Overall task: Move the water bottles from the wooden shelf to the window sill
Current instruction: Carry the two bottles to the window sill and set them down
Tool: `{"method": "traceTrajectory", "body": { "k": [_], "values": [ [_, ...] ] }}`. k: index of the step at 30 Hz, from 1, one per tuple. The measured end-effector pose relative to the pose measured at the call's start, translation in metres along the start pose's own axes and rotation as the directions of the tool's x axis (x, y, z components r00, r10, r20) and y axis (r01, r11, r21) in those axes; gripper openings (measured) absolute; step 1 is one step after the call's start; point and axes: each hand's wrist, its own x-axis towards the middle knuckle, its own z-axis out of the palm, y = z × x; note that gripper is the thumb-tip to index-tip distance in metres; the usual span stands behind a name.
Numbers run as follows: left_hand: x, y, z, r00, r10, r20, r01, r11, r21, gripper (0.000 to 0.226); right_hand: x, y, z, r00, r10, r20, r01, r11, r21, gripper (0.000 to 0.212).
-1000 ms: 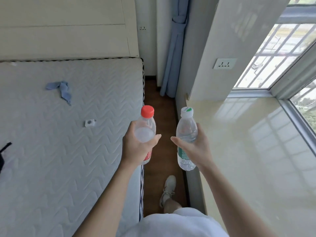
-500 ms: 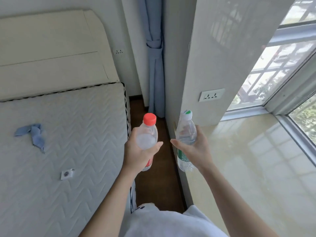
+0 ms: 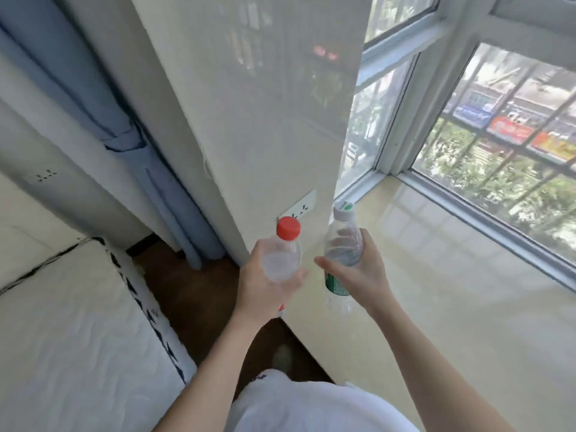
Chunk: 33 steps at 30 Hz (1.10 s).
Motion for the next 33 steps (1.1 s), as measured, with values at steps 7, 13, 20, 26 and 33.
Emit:
{"method": "traceTrajectory", "body": {
  "k": [7, 13, 20, 26, 33],
  "values": [
    [0.087, 0.012, 0.042, 0.953, 0.073, 0.292, -0.074, 0.997, -0.011, 0.053, 0.03, 0.001, -0.026, 0.924, 0.079, -0.373, -0.055, 0.996, 0.075, 0.053],
    [0.116, 0.017, 0.089, 0.869, 0.083, 0.488, -0.062, 0.996, -0.058, 0.047, 0.011, 0.02, -0.049, 0.795, 0.155, -0.587, -0.099, 0.987, 0.126, 0.055],
    [0.124, 0.011, 0.143, 0.825, 0.065, 0.562, -0.025, 0.997, -0.079, 0.051, -0.004, 0.062, -0.071, 0.733, 0.238, -0.637, -0.139, 0.969, 0.202, 0.059],
    [0.13, -0.023, 0.19, 0.787, 0.008, 0.617, 0.025, 0.999, -0.046, 0.048, 0.011, 0.119, -0.087, 0.713, 0.29, -0.638, -0.148, 0.952, 0.268, 0.048],
    [0.157, -0.104, 0.265, 0.8, -0.031, 0.599, -0.004, 0.998, 0.057, 0.048, 0.052, 0.225, -0.102, 0.72, 0.297, -0.628, -0.173, 0.952, 0.252, 0.047]
  ]
}}
